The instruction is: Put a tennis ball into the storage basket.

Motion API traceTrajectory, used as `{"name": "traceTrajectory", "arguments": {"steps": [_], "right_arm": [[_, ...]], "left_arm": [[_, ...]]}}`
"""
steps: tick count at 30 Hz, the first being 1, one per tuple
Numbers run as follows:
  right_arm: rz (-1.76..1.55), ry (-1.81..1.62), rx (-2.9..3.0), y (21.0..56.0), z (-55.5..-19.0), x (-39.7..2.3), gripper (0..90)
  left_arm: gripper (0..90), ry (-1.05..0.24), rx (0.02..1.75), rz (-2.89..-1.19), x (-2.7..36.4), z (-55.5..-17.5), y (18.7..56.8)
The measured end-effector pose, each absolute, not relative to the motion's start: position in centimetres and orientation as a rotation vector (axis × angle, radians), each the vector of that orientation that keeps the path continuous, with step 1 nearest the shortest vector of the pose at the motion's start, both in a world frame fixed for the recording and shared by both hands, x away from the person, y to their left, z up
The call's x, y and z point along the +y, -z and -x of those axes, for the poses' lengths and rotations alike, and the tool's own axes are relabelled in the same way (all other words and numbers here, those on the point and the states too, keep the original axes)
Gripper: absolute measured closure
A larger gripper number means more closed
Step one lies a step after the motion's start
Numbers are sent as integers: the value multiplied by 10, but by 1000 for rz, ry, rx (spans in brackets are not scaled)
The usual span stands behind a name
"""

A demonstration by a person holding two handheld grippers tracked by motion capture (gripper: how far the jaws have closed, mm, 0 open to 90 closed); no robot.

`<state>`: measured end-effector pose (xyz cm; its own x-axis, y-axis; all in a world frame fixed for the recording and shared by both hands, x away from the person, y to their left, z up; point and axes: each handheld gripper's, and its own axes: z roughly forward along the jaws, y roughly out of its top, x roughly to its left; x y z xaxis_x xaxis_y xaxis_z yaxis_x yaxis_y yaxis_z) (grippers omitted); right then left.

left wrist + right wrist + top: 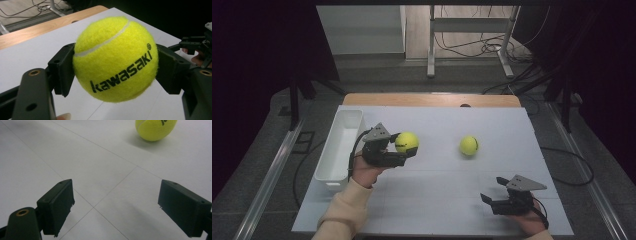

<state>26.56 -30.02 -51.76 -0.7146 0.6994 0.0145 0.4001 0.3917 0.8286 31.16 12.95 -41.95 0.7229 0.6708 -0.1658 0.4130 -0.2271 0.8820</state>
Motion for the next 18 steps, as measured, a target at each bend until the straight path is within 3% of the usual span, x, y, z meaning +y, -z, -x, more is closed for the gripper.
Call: {"name": "traceTrajectory", "arguments": {"steps": [18], "right_arm": [[-955, -1237, 2319, 518, -265, -300, 137]], "left_arm": [[263, -337, 878, -1836, 144, -314, 418]]}}
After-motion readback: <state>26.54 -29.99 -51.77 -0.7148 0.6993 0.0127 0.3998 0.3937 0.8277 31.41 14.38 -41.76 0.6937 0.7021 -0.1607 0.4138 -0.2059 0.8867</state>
